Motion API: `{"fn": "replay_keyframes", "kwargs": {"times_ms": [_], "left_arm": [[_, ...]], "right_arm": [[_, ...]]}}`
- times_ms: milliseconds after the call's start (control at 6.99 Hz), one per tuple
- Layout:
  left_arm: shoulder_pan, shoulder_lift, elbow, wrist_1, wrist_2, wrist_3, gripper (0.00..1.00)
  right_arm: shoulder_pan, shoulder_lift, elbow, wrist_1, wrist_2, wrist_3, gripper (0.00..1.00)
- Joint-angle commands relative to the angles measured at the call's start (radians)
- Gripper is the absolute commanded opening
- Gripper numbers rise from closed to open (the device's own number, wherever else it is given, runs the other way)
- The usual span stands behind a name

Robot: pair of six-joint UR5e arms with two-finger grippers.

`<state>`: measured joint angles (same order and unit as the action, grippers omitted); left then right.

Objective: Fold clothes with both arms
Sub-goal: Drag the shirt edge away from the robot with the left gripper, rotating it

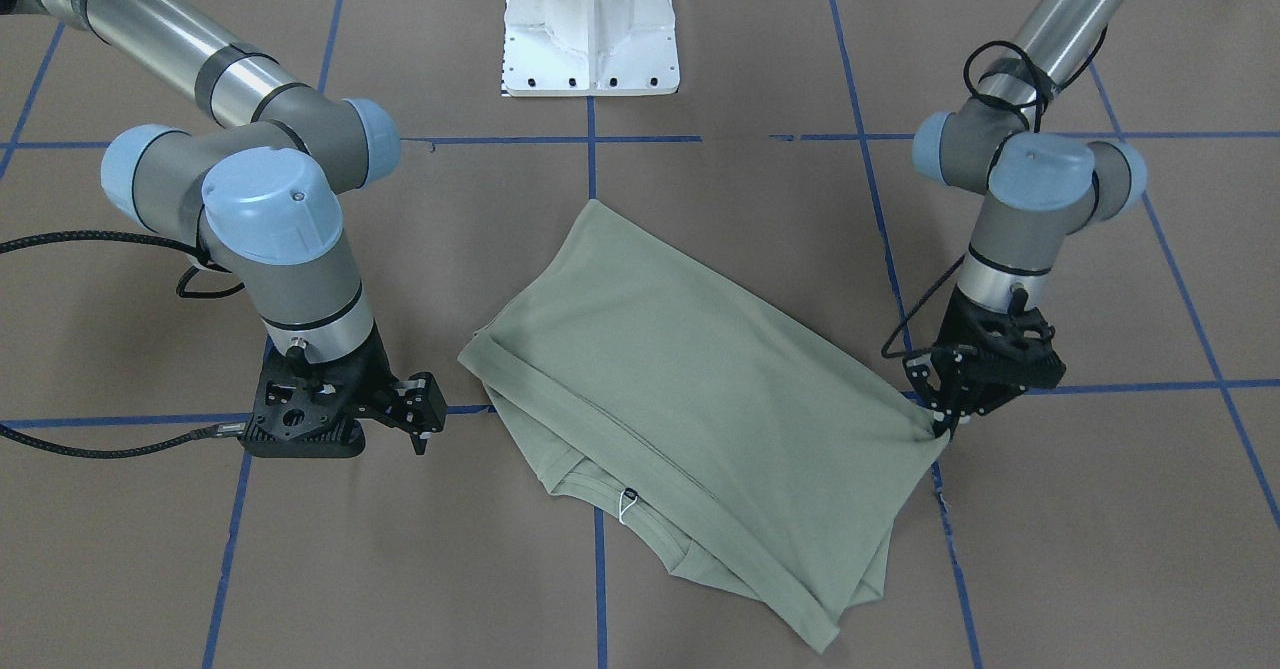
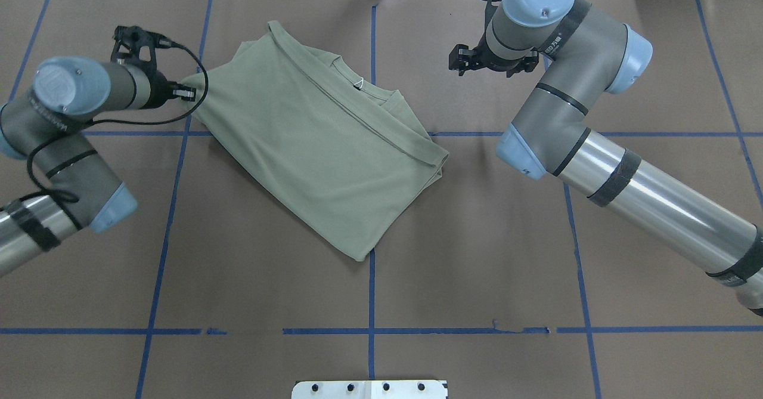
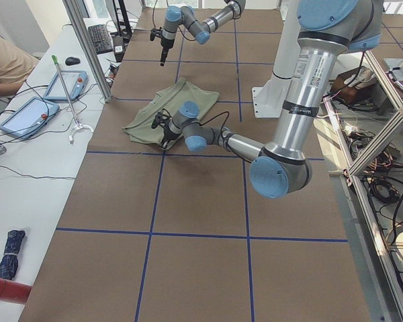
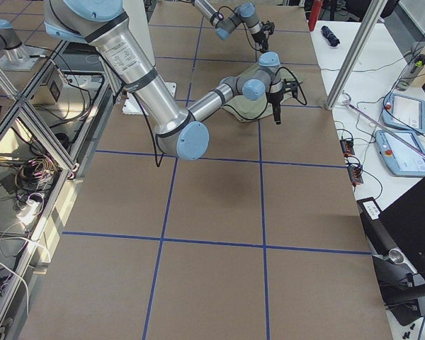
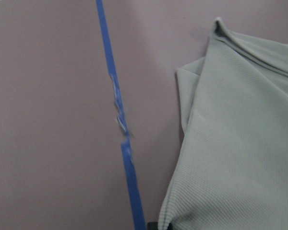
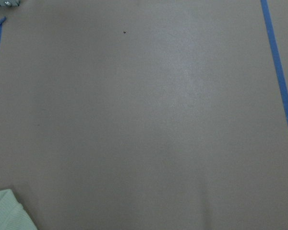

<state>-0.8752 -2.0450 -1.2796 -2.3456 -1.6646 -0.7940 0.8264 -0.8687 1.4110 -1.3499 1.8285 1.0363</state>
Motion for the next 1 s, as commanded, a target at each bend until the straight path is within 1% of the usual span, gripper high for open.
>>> {"fn": "replay_keyframes", "kwargs": {"times_ms": [0, 143, 286, 429, 573, 716, 859], "left_arm": [[-0.088, -0.243, 0.307, -0.004, 0.012, 0.077, 0.0], [-0.088, -0.286, 0.371, -0.007, 0.064, 0.081, 0.0], [-0.097, -0.284, 0.365, -0.014, 0.062, 0.141, 0.04], [-0.097, -0.27, 0.338, -0.014, 0.056, 0.186, 0.99], [-0.096, -0.241, 0.254, -0.006, 0.037, 0.19, 1.0], [-0.097, -0.222, 0.217, -0.012, -0.1, 0.19, 1.0], [-0.097, -0.187, 0.151, -0.012, -0.16, 0.177, 1.0]], "right_arm": [[-0.004, 0.0, 0.016, 0.0, -0.002, 0.007, 1.0], [-0.007, 0.0, 0.022, 0.0, -0.003, 0.008, 1.0], [-0.013, 0.005, 0.023, 0.0, -0.002, 0.025, 1.0], [-0.032, 0.017, 0.02, 0.002, -0.003, 0.071, 1.0], [-0.061, 0.052, 0.01, 0.0, -0.018, 0.17, 0.99], [-0.091, 0.089, 0.0, 0.005, -0.102, 0.288, 0.93], [-0.122, 0.167, -0.108, 0.064, -0.13, 0.359, 0.84]]}}
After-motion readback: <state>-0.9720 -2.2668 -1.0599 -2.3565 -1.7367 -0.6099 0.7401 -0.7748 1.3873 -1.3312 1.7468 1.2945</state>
